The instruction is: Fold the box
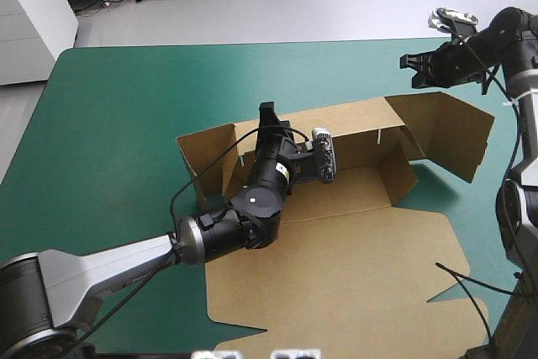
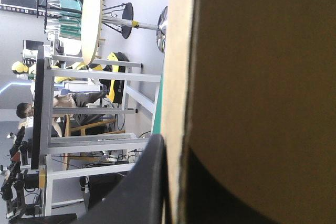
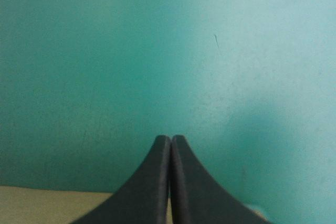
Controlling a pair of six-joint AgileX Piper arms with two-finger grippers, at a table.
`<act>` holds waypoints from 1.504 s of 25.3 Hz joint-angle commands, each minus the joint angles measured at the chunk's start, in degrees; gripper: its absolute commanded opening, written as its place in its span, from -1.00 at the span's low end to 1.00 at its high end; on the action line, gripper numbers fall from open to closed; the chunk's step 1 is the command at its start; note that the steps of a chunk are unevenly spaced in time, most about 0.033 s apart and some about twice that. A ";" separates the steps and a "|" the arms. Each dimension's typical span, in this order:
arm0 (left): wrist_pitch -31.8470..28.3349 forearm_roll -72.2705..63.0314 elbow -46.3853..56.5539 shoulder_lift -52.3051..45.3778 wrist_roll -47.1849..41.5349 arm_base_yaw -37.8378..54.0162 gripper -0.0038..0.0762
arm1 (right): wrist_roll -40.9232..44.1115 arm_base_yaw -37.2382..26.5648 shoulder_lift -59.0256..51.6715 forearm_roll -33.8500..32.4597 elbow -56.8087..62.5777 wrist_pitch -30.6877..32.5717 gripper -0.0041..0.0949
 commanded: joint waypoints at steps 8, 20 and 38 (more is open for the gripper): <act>1.47 1.50 -1.37 -2.27 -1.32 -0.38 -0.93 | -6.83 -0.09 -11.43 0.90 14.11 0.89 -0.96; 1.47 1.50 -1.37 -2.27 -0.82 -0.38 -0.93 | -15.76 -0.09 -18.75 9.65 27.75 -2.53 -0.96; -0.50 -2.34 -0.38 1.25 6.64 -0.66 -0.93 | -50.10 -0.19 -39.70 30.61 64.36 -29.82 -0.95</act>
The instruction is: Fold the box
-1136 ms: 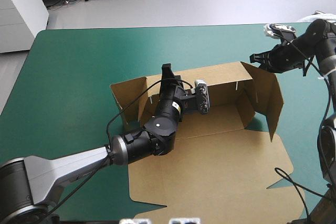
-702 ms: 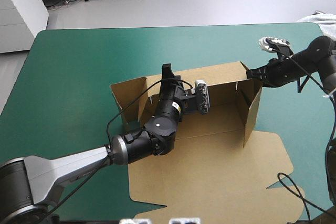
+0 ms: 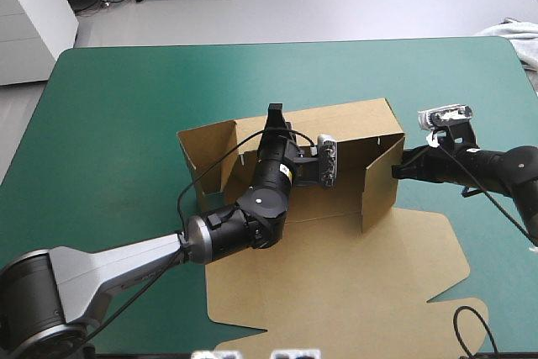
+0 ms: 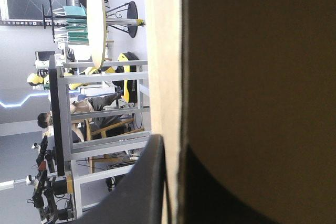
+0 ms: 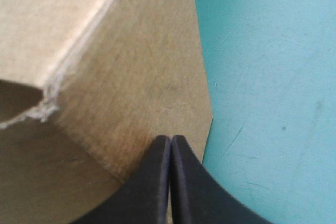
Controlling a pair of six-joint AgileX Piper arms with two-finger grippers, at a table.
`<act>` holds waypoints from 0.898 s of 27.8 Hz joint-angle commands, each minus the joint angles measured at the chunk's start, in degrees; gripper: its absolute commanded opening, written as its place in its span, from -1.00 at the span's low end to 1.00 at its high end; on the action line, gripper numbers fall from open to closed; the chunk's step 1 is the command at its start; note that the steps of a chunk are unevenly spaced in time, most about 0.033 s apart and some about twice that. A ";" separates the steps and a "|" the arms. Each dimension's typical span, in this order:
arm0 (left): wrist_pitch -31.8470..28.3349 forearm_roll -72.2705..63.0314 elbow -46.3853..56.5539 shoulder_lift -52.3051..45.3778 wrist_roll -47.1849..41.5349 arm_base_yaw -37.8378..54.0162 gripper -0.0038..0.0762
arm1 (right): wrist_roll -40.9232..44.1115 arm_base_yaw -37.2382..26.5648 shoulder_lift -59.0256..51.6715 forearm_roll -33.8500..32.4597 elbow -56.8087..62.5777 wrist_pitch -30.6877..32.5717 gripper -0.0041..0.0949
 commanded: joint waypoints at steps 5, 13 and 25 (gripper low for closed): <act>1.23 -1.09 -0.15 -0.74 -0.49 -0.80 -0.93 | -5.21 -0.19 -3.74 0.02 -0.86 -2.73 -0.27; 2.26 6.29 -0.15 -0.94 -9.90 -0.80 -0.93 | -8.19 -0.19 -6.72 -3.77 -0.86 -2.76 -0.06; 3.25 9.09 -0.15 -1.01 -14.35 -0.80 -0.93 | -7.80 -0.19 -7.73 -4.44 -0.86 1.57 -0.06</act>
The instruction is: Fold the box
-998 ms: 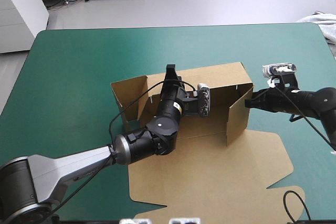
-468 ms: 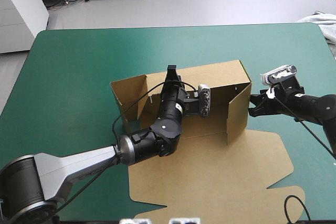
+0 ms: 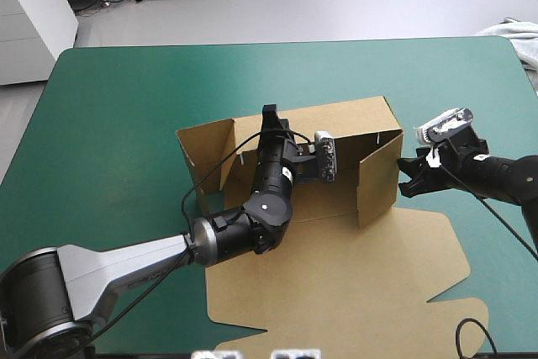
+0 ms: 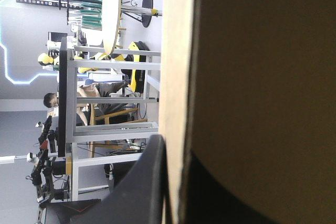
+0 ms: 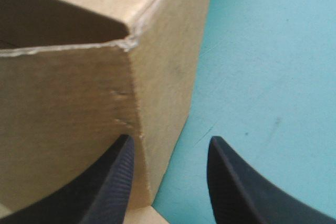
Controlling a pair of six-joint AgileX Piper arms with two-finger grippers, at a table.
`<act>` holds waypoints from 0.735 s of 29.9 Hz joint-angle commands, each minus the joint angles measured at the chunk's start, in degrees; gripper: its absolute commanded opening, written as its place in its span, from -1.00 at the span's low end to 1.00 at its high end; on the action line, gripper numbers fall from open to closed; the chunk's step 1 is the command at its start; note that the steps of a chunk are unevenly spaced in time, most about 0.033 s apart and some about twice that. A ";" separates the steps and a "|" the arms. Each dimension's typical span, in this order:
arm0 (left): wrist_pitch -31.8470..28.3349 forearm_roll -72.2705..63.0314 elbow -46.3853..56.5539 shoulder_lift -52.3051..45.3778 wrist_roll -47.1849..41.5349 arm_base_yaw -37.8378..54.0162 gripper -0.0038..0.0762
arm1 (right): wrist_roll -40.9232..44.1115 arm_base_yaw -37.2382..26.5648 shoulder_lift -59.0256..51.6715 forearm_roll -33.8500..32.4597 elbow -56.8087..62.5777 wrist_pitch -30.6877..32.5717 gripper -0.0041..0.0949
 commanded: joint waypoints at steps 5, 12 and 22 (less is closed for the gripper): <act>0.42 1.81 -1.15 -1.94 -2.15 -0.57 -0.93 | -0.26 -0.19 -1.31 2.20 -1.60 0.40 -0.07; 0.56 1.81 -1.15 -1.94 -3.73 -0.57 -0.93 | -1.93 -0.08 2.99 6.92 -1.50 -0.84 -0.07; 0.42 2.07 -1.15 -1.94 -3.73 -0.57 -0.93 | -13.87 -0.08 10.23 20.22 -1.50 -1.43 -0.07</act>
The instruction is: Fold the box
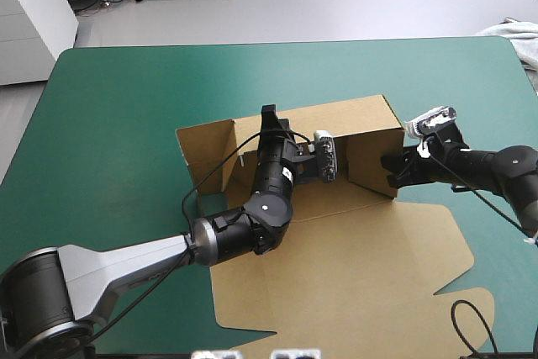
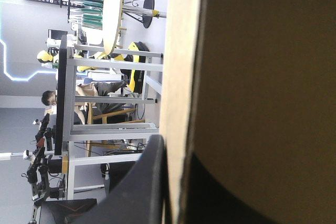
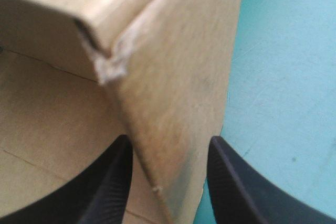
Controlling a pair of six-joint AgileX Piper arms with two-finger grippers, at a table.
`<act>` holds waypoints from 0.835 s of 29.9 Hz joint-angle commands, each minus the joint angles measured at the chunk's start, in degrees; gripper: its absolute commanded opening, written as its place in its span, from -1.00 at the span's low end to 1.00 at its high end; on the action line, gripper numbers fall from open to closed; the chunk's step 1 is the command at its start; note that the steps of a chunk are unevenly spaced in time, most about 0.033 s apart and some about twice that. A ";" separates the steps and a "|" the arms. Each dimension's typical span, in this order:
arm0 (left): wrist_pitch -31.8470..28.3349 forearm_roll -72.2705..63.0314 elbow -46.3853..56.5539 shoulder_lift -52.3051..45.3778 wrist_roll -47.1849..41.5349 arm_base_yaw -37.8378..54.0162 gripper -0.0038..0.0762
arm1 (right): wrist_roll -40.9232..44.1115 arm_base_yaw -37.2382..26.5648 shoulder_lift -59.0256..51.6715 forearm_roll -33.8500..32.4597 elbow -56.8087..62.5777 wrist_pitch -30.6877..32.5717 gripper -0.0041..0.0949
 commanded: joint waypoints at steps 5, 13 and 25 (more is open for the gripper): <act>-0.51 1.38 -1.32 -1.98 -1.60 -0.52 -0.93 | -7.02 -0.08 3.09 14.66 -1.50 -1.44 -0.29; -0.13 1.38 -1.32 -1.98 -1.49 -0.52 -0.93 | -7.33 -0.08 4.42 15.39 -1.50 -0.76 -0.91; 0.50 1.38 -1.32 -1.98 -1.49 -0.52 -0.91 | -4.11 -0.08 4.30 7.90 -1.50 0.63 -0.91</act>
